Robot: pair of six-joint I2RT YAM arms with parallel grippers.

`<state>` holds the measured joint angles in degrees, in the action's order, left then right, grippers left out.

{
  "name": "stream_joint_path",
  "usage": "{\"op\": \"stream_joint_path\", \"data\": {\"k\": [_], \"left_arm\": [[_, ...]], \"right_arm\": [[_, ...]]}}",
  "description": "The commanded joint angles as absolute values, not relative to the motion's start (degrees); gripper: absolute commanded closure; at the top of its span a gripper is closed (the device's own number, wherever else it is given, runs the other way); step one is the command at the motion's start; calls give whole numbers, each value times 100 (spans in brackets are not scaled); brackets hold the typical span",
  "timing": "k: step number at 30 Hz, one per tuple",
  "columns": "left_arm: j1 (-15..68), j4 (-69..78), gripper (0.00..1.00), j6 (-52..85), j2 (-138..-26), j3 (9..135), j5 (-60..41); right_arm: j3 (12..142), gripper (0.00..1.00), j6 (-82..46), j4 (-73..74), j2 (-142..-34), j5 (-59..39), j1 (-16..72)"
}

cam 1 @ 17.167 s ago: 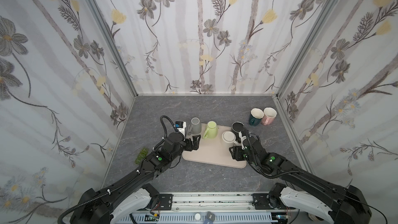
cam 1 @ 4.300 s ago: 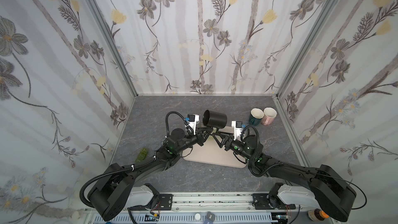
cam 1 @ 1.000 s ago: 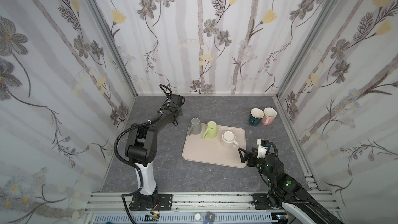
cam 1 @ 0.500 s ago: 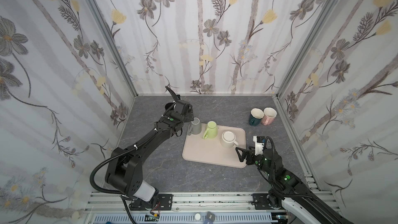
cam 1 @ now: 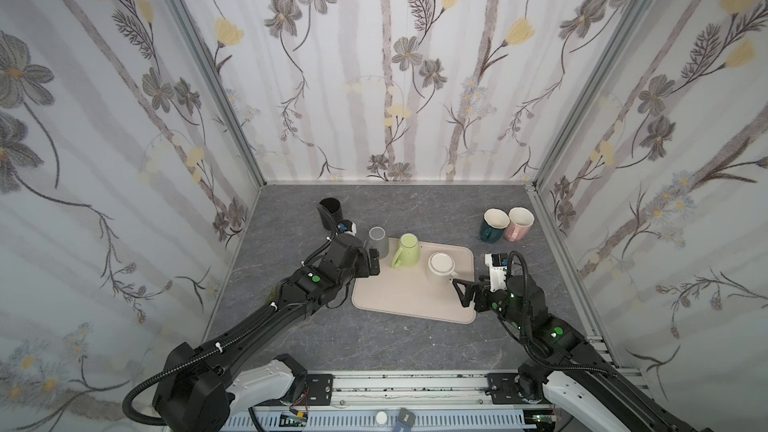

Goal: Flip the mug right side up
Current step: 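Release the black mug on the table and draw the left gripper back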

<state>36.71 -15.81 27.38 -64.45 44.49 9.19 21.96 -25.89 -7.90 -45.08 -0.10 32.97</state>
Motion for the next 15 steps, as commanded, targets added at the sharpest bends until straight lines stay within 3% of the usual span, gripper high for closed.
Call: {"op": "stream_joint_path", "data": {"k": [1, 7, 10, 15], "left_arm": [[3674, -1256, 0, 2863, -6314, 4078, 688], [3675, -991, 0, 2714, -6280, 3752, 636], [3675, -636, 0, 2775, -6300, 3591, 342], [3678, -163, 0, 2864, -6443, 3416, 18]], "right_arm": [[2327, 2, -2578, -899, -4755, 291, 3300], [2525, 6, -2555, -958, -5304, 573, 3291], [2801, 20, -2369, -1020, -5732, 669, 3290], [3052, 35, -2169, -1000, -6075, -5, 3295]]}}
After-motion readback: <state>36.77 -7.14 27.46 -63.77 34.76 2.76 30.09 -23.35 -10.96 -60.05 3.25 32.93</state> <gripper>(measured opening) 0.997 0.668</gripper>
